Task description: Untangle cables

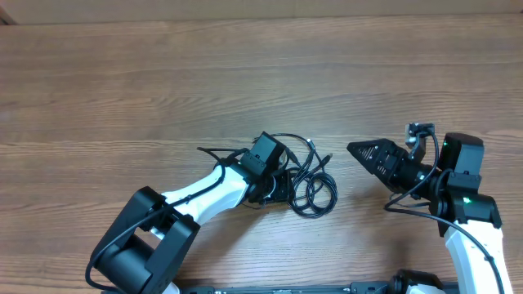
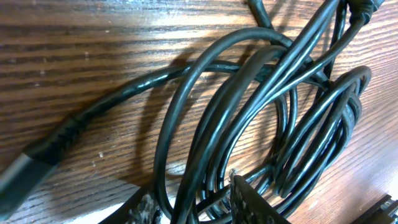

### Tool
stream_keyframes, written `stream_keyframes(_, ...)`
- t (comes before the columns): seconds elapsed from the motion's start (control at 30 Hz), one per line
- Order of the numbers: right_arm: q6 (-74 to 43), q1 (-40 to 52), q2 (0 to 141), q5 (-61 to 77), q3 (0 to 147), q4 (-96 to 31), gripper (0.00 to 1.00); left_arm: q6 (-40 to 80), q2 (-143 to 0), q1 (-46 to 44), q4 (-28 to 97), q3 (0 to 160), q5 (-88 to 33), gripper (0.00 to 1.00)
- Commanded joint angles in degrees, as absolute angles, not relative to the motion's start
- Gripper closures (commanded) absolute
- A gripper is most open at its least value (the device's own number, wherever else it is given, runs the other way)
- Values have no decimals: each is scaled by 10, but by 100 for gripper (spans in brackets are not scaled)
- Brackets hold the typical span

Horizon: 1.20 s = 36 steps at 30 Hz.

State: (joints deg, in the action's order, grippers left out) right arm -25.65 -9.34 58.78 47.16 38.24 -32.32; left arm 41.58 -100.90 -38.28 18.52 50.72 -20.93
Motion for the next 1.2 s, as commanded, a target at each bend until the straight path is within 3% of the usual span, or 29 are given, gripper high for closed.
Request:
stream_keyframes(0.0, -250, -91, 587, 463, 387, -323, 0, 414, -1031, -387, 181, 496, -163, 65)
stream_keyframes(0.13, -250, -91, 587, 463, 387, -330, 0, 415, -1031, -387, 155, 496, -147, 70)
stream_keyframes(0.17, -250, -91, 587, 463, 387, -333, 0, 421, -1031, -387, 151, 496, -124, 83)
stream_keyframes(0.23, -250, -91, 587, 463, 387, -336, 0, 420, -1035, -387, 145, 496, -98, 96)
stream_keyframes(0.4, -250, -91, 587, 463, 387, -354, 0, 420, -1038, -387, 104, 496, -100, 96)
stream_keyframes(0.57, -188, -91, 587, 463, 387, -398, 0, 432, -1022, -372, -12, 497, -212, 96)
stream_keyframes(0.93, -178, -91, 587, 492, 387, -437, 0, 618, -917, -296, -171, 497, -308, 96)
stream_keyframes(1.17, -227, -91, 587, 554, 387, -402, 0, 647, -860, -288, -221, 497, -329, 96)
